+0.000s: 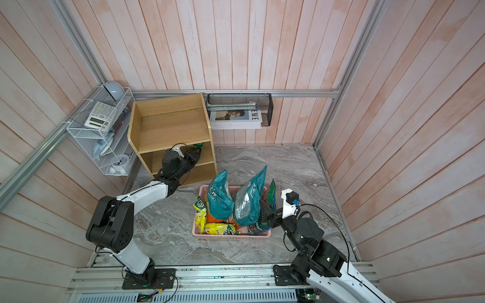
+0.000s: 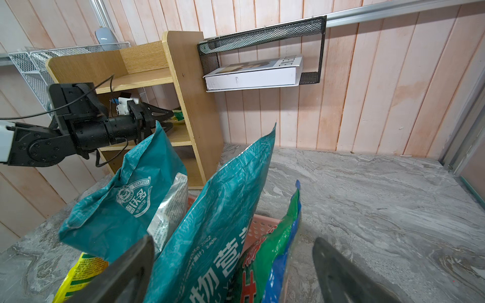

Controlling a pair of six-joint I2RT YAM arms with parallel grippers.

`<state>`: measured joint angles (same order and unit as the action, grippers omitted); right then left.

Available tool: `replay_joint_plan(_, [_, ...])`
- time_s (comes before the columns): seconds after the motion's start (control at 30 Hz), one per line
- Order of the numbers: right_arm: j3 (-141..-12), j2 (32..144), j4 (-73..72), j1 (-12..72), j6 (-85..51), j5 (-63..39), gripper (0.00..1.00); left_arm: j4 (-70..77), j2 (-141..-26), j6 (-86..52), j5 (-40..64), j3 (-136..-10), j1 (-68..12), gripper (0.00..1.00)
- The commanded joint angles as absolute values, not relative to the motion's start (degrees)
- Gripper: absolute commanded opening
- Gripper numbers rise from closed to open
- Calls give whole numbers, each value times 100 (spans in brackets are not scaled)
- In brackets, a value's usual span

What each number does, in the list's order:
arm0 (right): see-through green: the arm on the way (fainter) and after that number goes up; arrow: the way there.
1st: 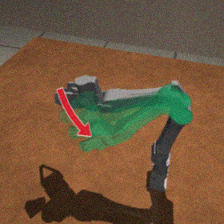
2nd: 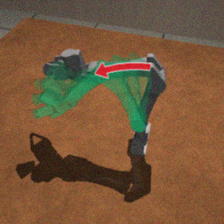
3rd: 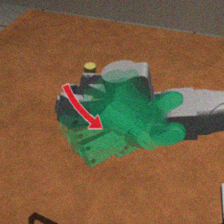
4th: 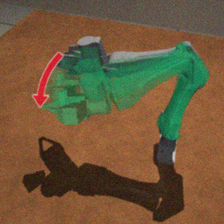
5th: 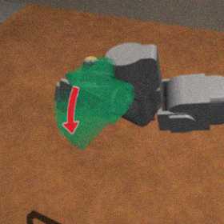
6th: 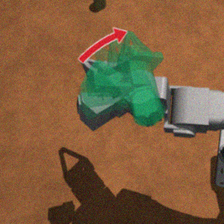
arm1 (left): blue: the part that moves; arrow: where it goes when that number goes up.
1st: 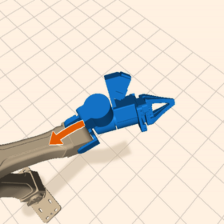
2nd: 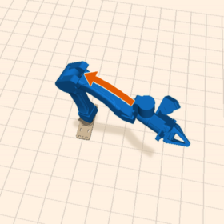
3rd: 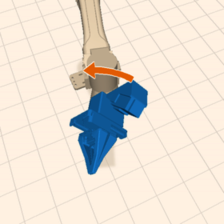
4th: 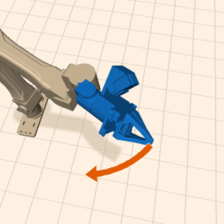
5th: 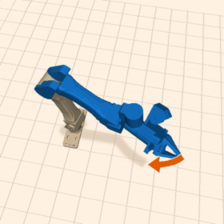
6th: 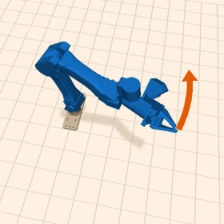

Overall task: Take down the fertilizer bag from the shelf
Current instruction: Pick up the fertilizer bag from the shelf.

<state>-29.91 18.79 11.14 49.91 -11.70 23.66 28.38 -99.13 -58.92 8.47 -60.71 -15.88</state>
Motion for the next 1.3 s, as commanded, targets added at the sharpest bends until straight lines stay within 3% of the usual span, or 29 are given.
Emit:
replay_joint_plan(0.0, [-2936,1791,1029,5019,-1090,2312,98,2967,-10080,-6182,732,-6148,-1516,44])
replay_joint_plan(0.6, [-2927,1748,1036,5026,-1081,2302,98,2707,-10882,-6499,233,-6718,-1441,45])
replay_joint_plan(0.63, [-2926,1747,1029,5022,-1072,2294,98,2665,-10911,-6504,220,-6745,-1433,41])
replay_joint_plan(0.73, [-2907,1750,1024,5022,-1072,2294,98,2672,-10918,-6504,237,-6701,-1424,1])
replay_joint_plan(1.1, [-2872,1767,960,5025,-1055,2401,98,2402,-9667,-6580,236,-5846,-1437,0])
replay_joint_plan(1.27, [-2873,1775,959,5023,-1037,2464,98,835,-8176,-6207,-534,-5490,-1796,0])
